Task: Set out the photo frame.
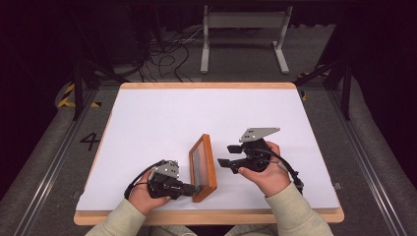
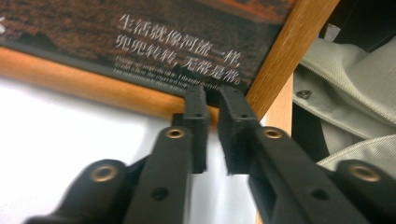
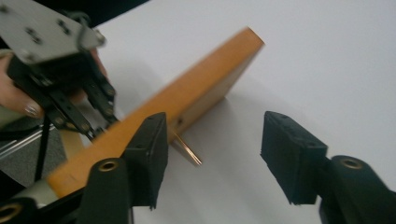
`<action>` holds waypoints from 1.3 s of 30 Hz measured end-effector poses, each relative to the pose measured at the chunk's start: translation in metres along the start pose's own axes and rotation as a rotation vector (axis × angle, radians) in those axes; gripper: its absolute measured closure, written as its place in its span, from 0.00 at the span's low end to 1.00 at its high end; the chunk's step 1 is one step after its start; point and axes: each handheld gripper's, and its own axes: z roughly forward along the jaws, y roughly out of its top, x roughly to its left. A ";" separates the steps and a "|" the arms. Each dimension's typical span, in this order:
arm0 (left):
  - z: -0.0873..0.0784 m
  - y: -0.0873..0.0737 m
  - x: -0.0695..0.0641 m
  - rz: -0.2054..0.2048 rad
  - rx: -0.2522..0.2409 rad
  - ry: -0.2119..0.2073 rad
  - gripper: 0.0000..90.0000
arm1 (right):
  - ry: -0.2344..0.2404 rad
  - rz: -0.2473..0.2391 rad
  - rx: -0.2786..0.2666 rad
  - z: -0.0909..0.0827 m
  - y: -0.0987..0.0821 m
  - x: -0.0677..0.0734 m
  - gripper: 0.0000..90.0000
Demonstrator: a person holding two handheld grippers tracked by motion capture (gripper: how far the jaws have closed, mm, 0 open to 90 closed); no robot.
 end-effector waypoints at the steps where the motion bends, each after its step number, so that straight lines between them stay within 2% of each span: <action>1: -0.001 0.000 0.000 -0.002 -0.002 -0.003 0.88 | 0.000 0.000 0.000 0.000 0.000 0.000 0.42; 4: -0.009 -0.002 0.003 -0.007 -0.028 0.014 0.84 | -0.002 0.004 0.045 0.007 0.016 0.011 0.27; 6: -0.012 -0.003 0.004 -0.013 -0.037 0.016 0.84 | -0.007 0.004 0.066 0.010 0.019 0.013 0.25; 7: -0.014 -0.003 0.005 -0.017 -0.045 0.027 0.81 | -0.018 -0.003 0.122 0.018 0.023 0.017 0.23; 8: -0.017 -0.004 0.006 -0.025 -0.055 0.038 0.81 | -0.018 -0.003 0.122 0.018 0.023 0.017 0.23; 9: -0.019 -0.005 0.008 -0.029 -0.065 0.051 0.78 | -0.013 -0.007 0.146 0.022 0.025 0.019 0.23; 11: -0.021 -0.007 0.011 -0.040 -0.073 0.076 0.70 | -0.010 -0.015 0.167 0.030 0.028 0.022 0.22; 13: -0.023 -0.009 0.014 -0.042 -0.083 0.093 0.66 | -0.008 0.006 0.188 0.036 0.030 0.022 0.22; 17: -0.026 -0.010 0.016 -0.056 -0.091 0.117 0.62 | -0.014 0.071 0.234 0.049 0.032 0.019 0.25; 19: -0.027 -0.011 0.018 -0.051 -0.098 0.132 0.61 | -0.021 0.087 0.257 0.054 0.032 0.019 0.28; 21: -0.028 -0.012 0.019 -0.063 -0.097 0.130 0.61 | -0.013 0.103 0.281 0.058 0.033 0.019 0.32; 30: -0.028 -0.014 0.021 -0.057 -0.091 0.142 0.61 | 0.009 0.125 0.356 0.075 0.032 0.021 0.41; 31: -0.029 -0.014 0.021 -0.072 -0.088 0.138 0.61 | 0.014 0.125 0.365 0.077 0.031 0.021 0.42; 36: -0.030 -0.018 0.028 -0.088 -0.095 0.152 0.61 | 0.023 0.127 0.405 0.086 0.029 0.023 0.44; 39: -0.033 -0.020 0.031 -0.102 -0.112 0.163 0.61 | 0.023 0.139 0.401 0.086 0.028 0.023 0.46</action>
